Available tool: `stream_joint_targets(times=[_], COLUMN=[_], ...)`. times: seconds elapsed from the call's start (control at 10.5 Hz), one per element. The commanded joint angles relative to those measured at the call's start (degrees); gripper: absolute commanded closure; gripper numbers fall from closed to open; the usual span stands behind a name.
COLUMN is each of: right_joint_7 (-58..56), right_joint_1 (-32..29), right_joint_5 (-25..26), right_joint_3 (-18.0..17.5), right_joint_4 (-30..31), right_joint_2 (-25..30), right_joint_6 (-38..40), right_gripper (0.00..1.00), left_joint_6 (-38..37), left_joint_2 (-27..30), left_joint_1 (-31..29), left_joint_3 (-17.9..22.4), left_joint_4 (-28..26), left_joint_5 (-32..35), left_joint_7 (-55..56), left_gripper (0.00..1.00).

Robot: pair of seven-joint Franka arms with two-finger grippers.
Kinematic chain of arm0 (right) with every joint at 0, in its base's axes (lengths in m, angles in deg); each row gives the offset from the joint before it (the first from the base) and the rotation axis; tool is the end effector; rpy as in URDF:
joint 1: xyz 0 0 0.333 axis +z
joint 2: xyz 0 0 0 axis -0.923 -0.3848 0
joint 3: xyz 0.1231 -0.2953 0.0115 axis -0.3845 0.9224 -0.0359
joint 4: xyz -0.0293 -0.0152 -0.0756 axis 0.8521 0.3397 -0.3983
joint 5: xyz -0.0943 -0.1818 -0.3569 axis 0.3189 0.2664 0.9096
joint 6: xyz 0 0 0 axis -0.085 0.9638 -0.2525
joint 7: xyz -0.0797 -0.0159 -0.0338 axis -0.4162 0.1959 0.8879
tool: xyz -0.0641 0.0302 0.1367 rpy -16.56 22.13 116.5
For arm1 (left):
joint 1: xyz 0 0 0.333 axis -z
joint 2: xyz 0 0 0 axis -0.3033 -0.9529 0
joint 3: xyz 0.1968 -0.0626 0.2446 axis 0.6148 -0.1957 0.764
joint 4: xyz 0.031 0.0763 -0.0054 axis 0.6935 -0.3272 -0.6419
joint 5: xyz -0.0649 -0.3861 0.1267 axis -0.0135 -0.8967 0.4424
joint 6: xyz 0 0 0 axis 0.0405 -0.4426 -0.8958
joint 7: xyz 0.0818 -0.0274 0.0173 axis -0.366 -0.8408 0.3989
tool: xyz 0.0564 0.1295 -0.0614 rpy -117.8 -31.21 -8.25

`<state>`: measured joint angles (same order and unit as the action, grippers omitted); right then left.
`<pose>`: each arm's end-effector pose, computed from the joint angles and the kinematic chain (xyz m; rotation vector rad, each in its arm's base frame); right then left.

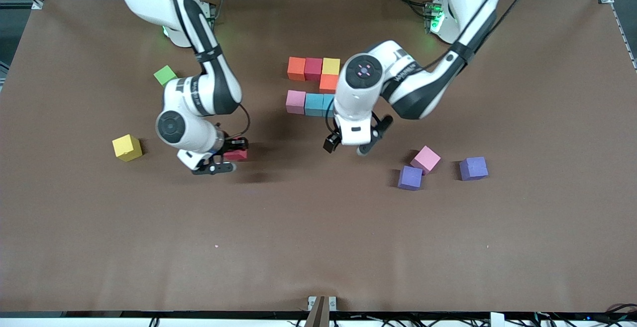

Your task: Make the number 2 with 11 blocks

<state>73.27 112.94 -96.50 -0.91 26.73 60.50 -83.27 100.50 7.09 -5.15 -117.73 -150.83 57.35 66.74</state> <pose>0.5504 0.2668 0.1810 -2.9943 -0.0325 0.2879 0.5392 -0.4622 0.2928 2.8876 1.0392 -0.0652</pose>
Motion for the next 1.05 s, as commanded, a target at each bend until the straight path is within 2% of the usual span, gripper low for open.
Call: stream_joint_targets(times=[0.0, 0.1, 0.29, 0.57, 0.76, 0.95], right_joint_7=[11.19, 13.66, 17.36, 25.35, 27.65, 30.02], right_joint_1=[-0.04, -0.04, 1.09, 3.56, 4.70, 4.71], right_joint_5=[4.63, 6.56, 7.28, 11.50, 11.59, 11.59], right_joint_3=[-5.16, -6.48, -8.68, -10.00, -11.32, -13.60], right_joint_4=[-3.42, -3.95, -5.53, -8.60, -9.93, -10.28], right_joint_2=[-0.77, -0.95, -2.35, -5.86, -7.54, -8.24], right_joint_6=[0.42, 0.33, 0.42, 0.94, 0.42, 0.15], right_gripper=[0.58, 0.58, 0.58, 0.58, 0.58, 0.58], left_joint_6=[-0.89, -0.89, -0.89, -0.55, -0.02, 2.86], left_joint_2=[-0.39, -0.39, -1.35, -2.15, -3.11, -4.96], left_joint_1=[-1.60, -1.70, -1.43, -1.08, -1.26, -0.91], left_joint_3=[0.23, 1.55, 3.39, 8.31, 10.17, 11.48], left_joint_4=[-0.05, -0.14, -0.23, -0.05, 0.12, 0.39], left_joint_5=[0.85, 1.02, 1.37, 2.17, 1.82, 2.08], left_joint_7=[-21.40, -27.57, -41.45, -58.51, -64.44, -64.81], left_gripper=[0.00, 0.00, 0.00, 0.00, 0.00, 0.00])
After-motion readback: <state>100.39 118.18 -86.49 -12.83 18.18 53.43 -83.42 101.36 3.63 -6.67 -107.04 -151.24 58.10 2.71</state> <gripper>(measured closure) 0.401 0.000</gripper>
